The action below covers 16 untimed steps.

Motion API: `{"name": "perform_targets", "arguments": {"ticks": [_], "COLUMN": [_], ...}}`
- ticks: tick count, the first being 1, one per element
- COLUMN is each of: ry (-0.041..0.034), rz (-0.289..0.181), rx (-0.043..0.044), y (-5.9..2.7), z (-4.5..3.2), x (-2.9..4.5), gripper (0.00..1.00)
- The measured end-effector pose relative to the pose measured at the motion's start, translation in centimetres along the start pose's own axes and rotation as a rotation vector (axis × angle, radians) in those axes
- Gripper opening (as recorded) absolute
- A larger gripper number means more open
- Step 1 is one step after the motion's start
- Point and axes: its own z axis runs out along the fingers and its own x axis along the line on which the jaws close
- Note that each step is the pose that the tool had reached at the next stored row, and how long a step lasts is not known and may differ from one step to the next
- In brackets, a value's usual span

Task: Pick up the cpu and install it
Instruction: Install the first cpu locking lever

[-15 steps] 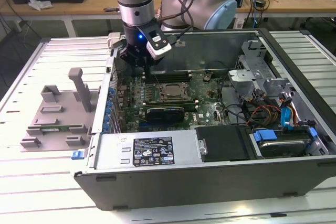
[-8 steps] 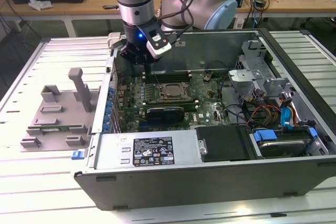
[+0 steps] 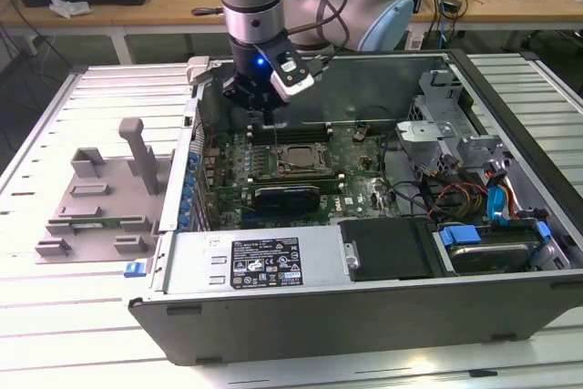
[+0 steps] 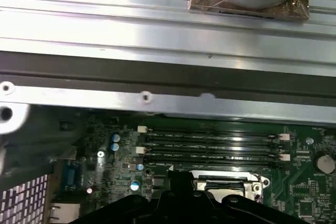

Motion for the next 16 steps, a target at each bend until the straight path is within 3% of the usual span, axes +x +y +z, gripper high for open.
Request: {"name": "perform_targets", "arguments": {"ticks": [6, 13, 15, 16], "ry": [0.0017, 0.0007, -0.0078, -0.0201], "rz": [0.0, 0.0, -0.001, -0.002], "rx": [-0.0001, 0.0, 0.0049, 0.0072], "y": [-0.32, -0.33, -0.36, -0.37], "z": [0.12, 0.18, 0.29, 0.37], "x": [-2.09, -2.22, -2.2, -2.2], "gripper": [0.11, 0.11, 0.11, 0.11]}}
